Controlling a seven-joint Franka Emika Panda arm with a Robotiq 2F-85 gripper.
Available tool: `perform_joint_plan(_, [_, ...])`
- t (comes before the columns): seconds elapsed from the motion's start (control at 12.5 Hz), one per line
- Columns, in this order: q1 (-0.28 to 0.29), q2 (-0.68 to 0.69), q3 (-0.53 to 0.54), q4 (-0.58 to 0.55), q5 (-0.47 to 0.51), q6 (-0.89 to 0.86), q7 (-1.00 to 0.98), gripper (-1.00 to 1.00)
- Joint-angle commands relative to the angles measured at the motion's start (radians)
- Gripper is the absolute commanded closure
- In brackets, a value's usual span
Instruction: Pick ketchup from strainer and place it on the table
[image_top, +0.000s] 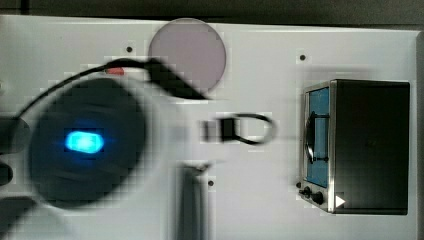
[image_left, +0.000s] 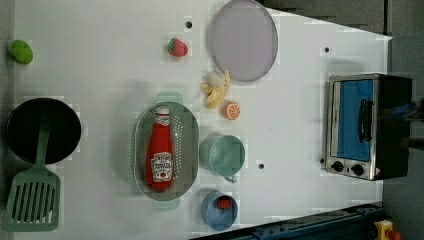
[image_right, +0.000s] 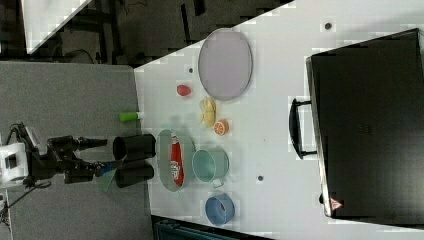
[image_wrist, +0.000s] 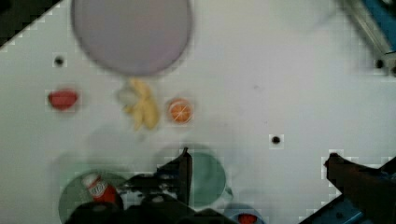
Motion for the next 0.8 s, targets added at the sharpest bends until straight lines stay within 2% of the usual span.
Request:
perform_joint_plan(0.08, [0.052,0.070,0.146,-0.019,0.003,0.043,0.048,-1.00])
perform_joint_plan(0.48, [0.058,0.167,0.380,-0.045,0.003,0.166,0.049,-1.00])
perform_joint_plan(0.8, [0.061,0.259,0.496,-0.162,-0.003,0.400,0.056,-1.00])
